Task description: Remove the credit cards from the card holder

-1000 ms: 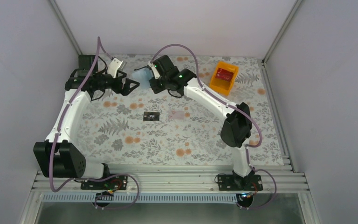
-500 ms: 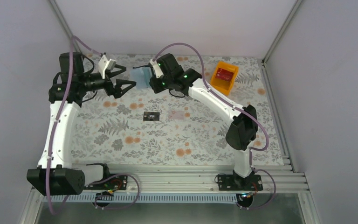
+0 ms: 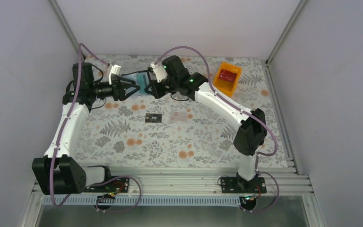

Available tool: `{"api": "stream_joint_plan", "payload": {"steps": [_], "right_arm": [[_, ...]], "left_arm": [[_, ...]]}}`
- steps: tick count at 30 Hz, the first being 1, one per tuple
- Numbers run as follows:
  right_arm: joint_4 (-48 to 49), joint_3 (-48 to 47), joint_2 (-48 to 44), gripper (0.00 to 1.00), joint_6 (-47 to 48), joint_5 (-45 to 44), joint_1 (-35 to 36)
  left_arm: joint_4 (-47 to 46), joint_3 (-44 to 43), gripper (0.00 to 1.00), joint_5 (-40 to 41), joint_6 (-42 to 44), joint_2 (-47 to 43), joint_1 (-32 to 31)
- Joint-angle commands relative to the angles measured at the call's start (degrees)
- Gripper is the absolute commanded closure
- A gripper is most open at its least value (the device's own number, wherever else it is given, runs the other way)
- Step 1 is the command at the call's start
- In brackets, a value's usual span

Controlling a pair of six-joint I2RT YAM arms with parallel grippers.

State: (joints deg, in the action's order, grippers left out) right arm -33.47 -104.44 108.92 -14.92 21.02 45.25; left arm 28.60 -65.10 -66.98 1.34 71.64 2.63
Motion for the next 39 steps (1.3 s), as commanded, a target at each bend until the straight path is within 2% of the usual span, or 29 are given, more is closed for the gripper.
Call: {"api": "stream_joint_plan", "payload": {"steps": [1,6,11,14,18,22,28,32,34,35,37,39], "right_arm": [[4.3,0.8,-4.3,0.96,2.7,9.3,-0.2],[3.9,1.8,-5.8,0.96,4.2,10.5,-0.9],[4.6,2.3,-6.7,0.96,5.8,14.8,-1.8],[1.3,0.6,-6.0,0.96,8.2,16.3,-1.8],[3.3,3.5,-8.2,0.96,11.3,21.2,-1.8],[4.7,2.5,-8.5,0.96,13.6,24.6,-1.8],[3.0,0.2,-7.7,0.96,17.5,27.1,-2.0],[5.1,1.2,-8.2,0.96,17.6,28.9,-2.0],[5.7,1.0,-7.8,0.96,17.5,28.8,-2.0],[5.8,0.6,-7.2,0.96,17.4,28.9,-2.0],[5.6,-1.0,-6.2,0.96,17.2,29.6,-2.0],[5.5,-1.9,-5.8,0.96,17.2,30.1,-2.1]], "left_arm": [[-5.0,0.3,0.36,0.2,-3.5,-1.1,0.5],[-5.2,0.8,0.43,1.3,-3.5,-0.5,1.5],[-4.5,1.1,0.44,1.4,-2.3,-0.8,1.7],[-4.9,2.2,0.44,0.5,-1.7,-0.7,1.7],[-5.7,3.2,0.57,-5.0,-1.2,0.5,0.7],[-1.0,0.8,0.65,-9.0,4.4,2.1,-1.9],[6.2,-3.5,0.65,-17.1,11.3,4.7,-3.7],[19.4,-9.5,0.65,-24.2,26.2,6.7,-6.1],[22.8,-11.9,0.66,-25.0,28.7,7.3,-7.5],[22.3,-12.8,0.69,-24.0,26.9,7.6,-8.1],[18.0,-13.6,0.83,-18.2,19.9,7.8,-9.0],[15.6,-13.7,0.95,-15.8,17.0,8.3,-9.1]]}}
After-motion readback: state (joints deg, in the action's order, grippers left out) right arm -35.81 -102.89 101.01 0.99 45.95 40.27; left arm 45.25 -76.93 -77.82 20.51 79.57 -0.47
